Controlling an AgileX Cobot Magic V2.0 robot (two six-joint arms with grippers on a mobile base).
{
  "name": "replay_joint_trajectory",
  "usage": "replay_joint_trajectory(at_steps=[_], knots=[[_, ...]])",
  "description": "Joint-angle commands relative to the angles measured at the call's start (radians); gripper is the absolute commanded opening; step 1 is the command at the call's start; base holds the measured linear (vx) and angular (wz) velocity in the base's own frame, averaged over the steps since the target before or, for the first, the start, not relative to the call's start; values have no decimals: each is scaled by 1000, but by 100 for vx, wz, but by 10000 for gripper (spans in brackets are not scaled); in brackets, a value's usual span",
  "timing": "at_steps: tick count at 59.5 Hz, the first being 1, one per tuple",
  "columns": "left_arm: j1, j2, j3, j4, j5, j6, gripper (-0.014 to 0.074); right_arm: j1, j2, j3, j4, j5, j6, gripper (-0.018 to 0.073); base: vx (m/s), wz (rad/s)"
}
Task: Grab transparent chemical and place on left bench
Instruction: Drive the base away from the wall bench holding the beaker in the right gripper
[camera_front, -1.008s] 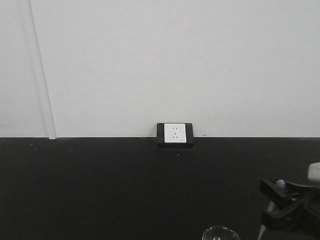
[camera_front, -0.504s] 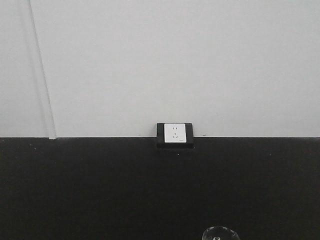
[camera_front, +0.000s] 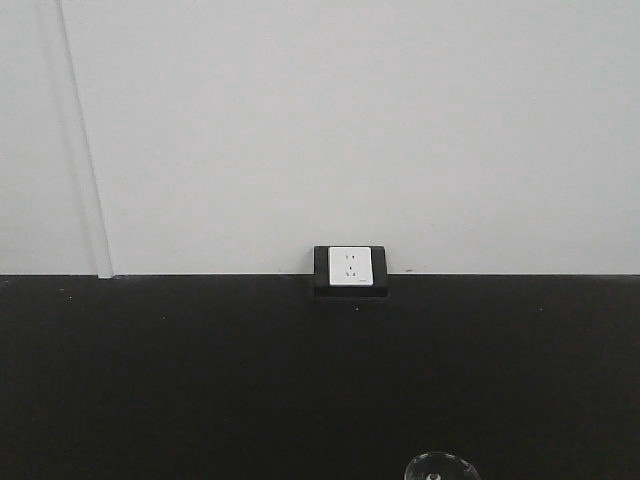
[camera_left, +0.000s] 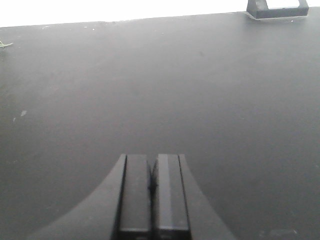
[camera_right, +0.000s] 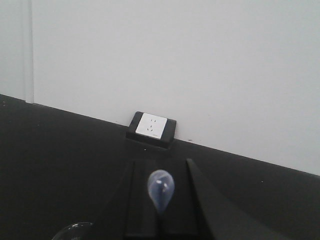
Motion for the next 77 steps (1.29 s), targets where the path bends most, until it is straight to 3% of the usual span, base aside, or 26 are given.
replay_joint_trajectory(at_steps=[1, 37, 77], knots=[[-2, -19, 16, -1, -78, -8, -3, -5, 3, -31, 2, 1, 1, -3, 0, 0], [-2, -19, 16, -1, -78, -8, -3, -5, 3, -31, 2, 0, 1, -3, -4, 6], [-2, -19, 16, -1, -78, -8, -3, -5, 3, -31, 2, -3, 1, -3, -18, 34]])
